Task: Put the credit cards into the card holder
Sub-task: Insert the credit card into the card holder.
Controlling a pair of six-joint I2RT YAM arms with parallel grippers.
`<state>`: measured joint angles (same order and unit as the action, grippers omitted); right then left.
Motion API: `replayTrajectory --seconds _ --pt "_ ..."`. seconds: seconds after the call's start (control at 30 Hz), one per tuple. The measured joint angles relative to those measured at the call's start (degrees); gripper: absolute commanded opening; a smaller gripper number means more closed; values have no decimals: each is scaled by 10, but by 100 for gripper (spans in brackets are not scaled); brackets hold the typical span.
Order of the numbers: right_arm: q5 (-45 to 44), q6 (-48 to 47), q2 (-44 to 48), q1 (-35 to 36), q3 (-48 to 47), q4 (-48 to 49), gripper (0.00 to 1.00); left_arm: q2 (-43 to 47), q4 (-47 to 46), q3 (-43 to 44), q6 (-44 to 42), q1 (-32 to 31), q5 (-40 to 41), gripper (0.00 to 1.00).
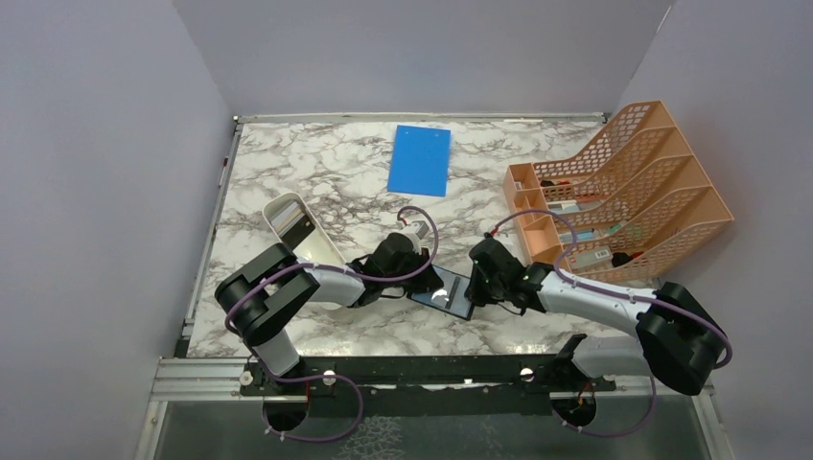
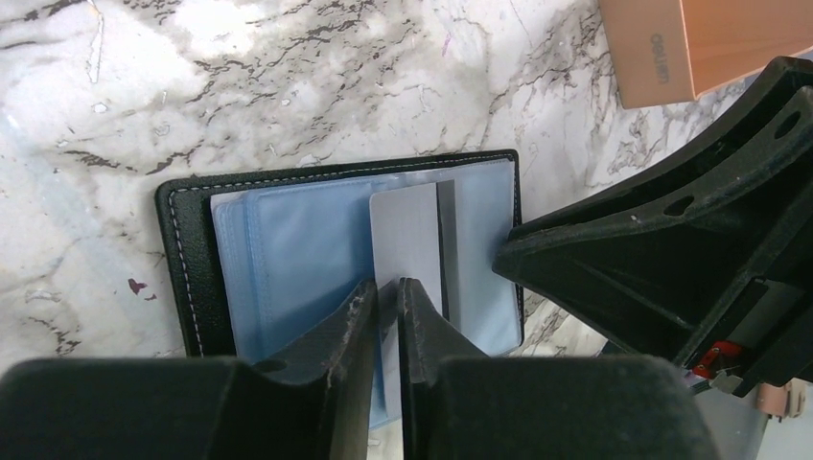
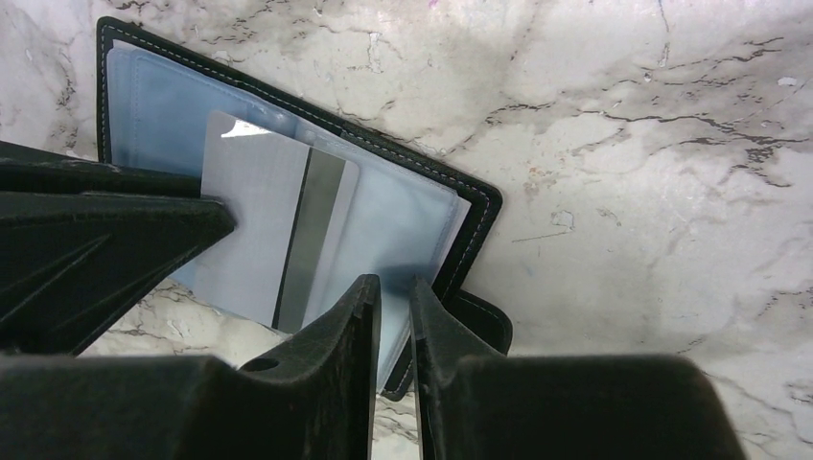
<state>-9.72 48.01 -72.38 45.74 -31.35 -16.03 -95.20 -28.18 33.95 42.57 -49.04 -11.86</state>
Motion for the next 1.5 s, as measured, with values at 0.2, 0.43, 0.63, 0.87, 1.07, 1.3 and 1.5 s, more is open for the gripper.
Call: replayTrajectory --seconds 0.2,0.43,0.63,0.87,1.07,1.3,1.5 --pt "-1 -1 12 0 -4 -27 28 10 9 -1 2 -2 4 24" --pt "-10 2 41 0 -4 -58 28 12 11 -1 3 -5 5 28" --pt "-11 9 35 0 6 -55 27 12 11 -1 4 -12 5 28" --pt "3 27 47 -1 48 22 27 12 11 0 11 -25 5 28" --pt "21 34 37 -3 68 100 27 8 16 6 14 -35 5 28" --pt "22 29 36 -4 71 110 28 -9 30 25 16 -35 9 27" --pt "16 20 34 -4 64 101 29 -11 37 30 24 -35 12 27"
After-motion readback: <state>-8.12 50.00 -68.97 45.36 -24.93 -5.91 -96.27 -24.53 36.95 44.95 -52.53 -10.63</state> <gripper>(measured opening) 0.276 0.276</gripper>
